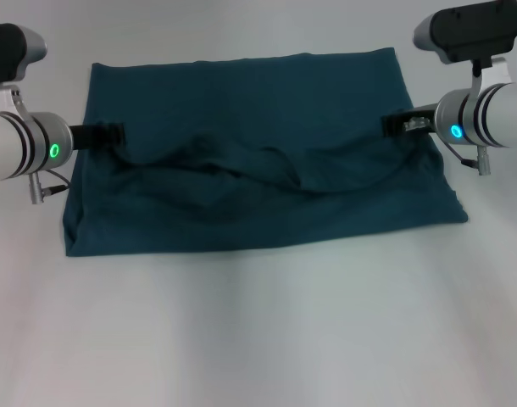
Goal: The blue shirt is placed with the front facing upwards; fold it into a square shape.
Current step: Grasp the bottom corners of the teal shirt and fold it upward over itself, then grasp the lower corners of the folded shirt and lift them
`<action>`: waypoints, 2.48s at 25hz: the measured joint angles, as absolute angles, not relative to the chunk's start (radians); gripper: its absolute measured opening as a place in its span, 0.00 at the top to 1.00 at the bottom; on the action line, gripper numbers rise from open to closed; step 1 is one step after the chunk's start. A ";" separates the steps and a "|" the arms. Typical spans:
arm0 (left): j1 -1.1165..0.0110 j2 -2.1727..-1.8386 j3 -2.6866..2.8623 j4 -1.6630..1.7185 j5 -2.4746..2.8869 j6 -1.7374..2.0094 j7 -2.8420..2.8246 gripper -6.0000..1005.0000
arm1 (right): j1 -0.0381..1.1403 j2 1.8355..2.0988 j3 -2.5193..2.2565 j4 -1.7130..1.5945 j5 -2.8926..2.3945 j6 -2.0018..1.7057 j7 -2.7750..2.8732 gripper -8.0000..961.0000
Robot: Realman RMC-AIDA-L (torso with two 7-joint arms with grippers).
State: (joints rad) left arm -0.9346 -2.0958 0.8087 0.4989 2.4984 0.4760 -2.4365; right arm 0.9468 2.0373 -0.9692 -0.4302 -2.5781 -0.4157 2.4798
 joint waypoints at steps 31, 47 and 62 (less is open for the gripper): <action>-0.616 -2.062 0.646 0.767 2.132 1.035 -2.591 0.42 | 0.532 1.999 -0.780 -0.822 -1.961 -1.156 2.363 0.29; -0.592 -2.077 0.593 0.627 2.135 0.959 -2.215 0.43 | 0.459 1.993 -0.671 -0.690 -1.867 -1.288 2.164 0.29; -0.610 -2.087 0.644 0.563 2.142 0.862 -2.168 0.45 | 0.457 1.993 -0.654 -0.687 -1.865 -1.289 2.158 0.29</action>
State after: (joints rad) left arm -0.6098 -2.0867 0.6443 0.5629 2.1415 0.8617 -2.1684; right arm 0.4574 1.9929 -0.6538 -0.6872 -1.8653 -1.2892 2.1583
